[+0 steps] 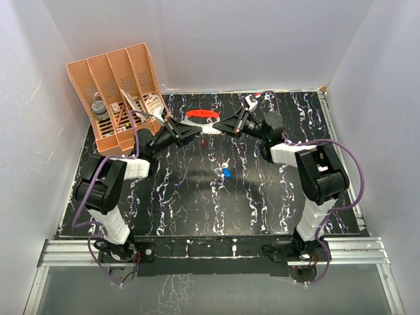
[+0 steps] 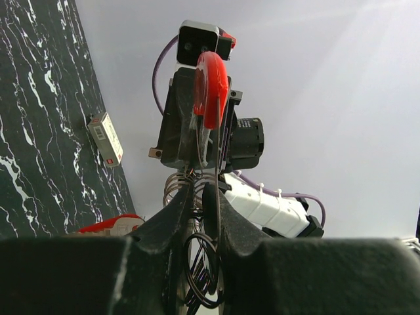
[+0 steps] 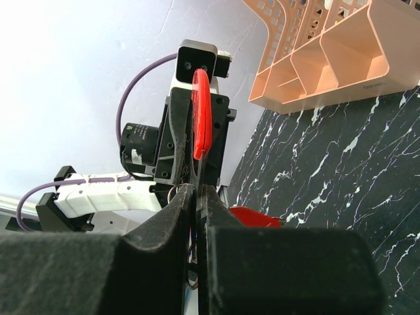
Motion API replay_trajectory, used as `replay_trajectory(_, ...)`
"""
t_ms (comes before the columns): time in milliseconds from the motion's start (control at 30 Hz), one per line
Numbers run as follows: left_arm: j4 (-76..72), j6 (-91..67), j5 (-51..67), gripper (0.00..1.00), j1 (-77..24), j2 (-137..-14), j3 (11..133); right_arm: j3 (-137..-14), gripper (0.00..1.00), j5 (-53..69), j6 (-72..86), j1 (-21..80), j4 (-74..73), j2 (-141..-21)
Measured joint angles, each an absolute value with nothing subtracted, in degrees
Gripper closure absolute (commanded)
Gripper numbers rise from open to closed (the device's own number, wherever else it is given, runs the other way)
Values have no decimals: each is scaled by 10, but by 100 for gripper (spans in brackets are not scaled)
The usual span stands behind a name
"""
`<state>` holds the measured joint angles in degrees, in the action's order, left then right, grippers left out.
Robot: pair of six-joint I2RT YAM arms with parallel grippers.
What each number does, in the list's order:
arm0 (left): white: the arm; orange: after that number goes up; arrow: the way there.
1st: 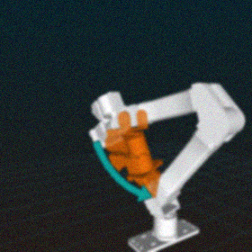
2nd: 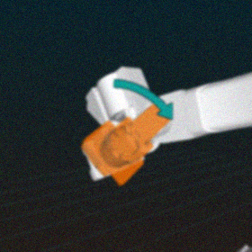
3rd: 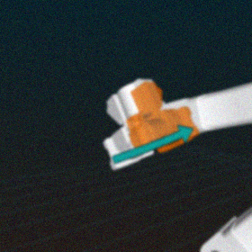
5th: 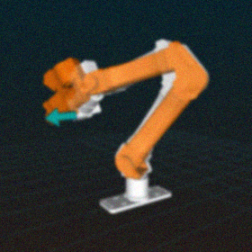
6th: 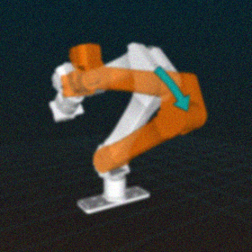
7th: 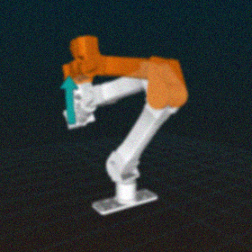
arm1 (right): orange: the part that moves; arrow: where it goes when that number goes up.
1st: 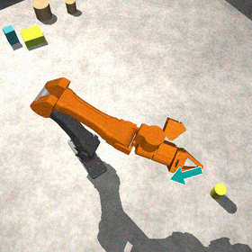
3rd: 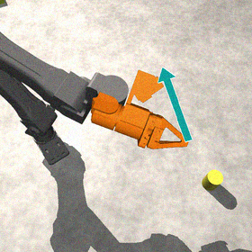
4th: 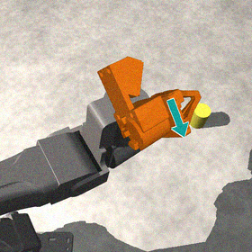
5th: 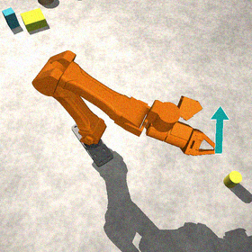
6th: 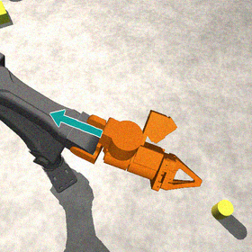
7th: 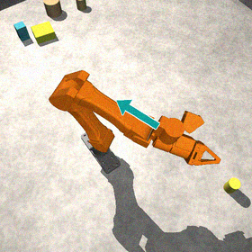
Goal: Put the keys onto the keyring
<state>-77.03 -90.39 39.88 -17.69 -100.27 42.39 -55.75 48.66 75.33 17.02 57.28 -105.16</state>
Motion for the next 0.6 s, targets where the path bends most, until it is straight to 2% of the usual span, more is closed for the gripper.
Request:
replay_trajectory(67,-769,-902,399,100,-177,-1003,424,-557,100,487,752,170,572,-1052)
replay_trajectory(100,-767,-901,399,100,-177,-1003,424,-557,96,487,751,170,572,-1052)
replay_trajectory(133,-766,-900,399,100,-177,-1003,424,-557,86,487,751,170,571,-1052)
replay_trajectory(300,-754,-895,401,100,-176,-1001,424,-561,71,491,742,168,567,-1052)
replay_trajectory(600,-744,-893,401,100,-174,-995,424,-575,62,442,630,160,444,-1022)
